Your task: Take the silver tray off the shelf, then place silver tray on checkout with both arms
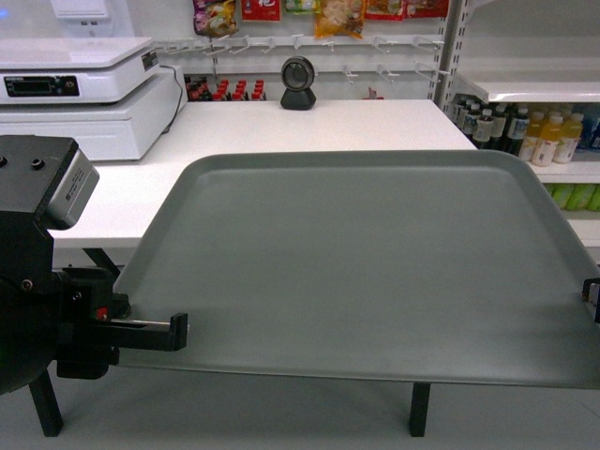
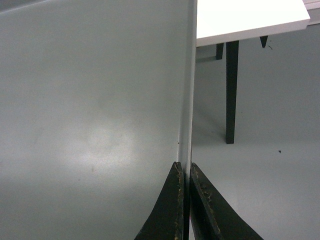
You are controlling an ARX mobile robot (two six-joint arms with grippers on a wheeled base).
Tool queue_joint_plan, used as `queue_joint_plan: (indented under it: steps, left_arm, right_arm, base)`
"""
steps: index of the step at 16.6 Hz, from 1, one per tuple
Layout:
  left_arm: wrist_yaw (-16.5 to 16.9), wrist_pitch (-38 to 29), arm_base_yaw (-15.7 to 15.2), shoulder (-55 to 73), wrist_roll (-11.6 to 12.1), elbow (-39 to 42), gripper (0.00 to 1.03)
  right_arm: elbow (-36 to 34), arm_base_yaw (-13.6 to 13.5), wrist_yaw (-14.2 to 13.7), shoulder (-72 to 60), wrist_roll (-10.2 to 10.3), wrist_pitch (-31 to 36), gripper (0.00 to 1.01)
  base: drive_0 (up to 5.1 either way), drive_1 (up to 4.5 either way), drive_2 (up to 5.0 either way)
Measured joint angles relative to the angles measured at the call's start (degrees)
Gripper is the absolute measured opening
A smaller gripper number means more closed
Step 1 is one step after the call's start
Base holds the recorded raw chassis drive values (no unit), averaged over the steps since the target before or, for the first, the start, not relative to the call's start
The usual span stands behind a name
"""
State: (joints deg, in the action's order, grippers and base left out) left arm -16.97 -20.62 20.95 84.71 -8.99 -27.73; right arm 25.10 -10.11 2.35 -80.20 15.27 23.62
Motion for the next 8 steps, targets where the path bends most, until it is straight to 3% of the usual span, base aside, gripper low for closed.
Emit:
queue_joint_plan:
  steps: [8]
  left_arm:
    - [0.0,0.1,0.0,0.0,0.0,0.0,0.03]
  right_arm:
    - [0.0,0.0,0.0,0.0,0.0,-0.2,0.02]
  base:
    - [0.0,4.24,-4.3]
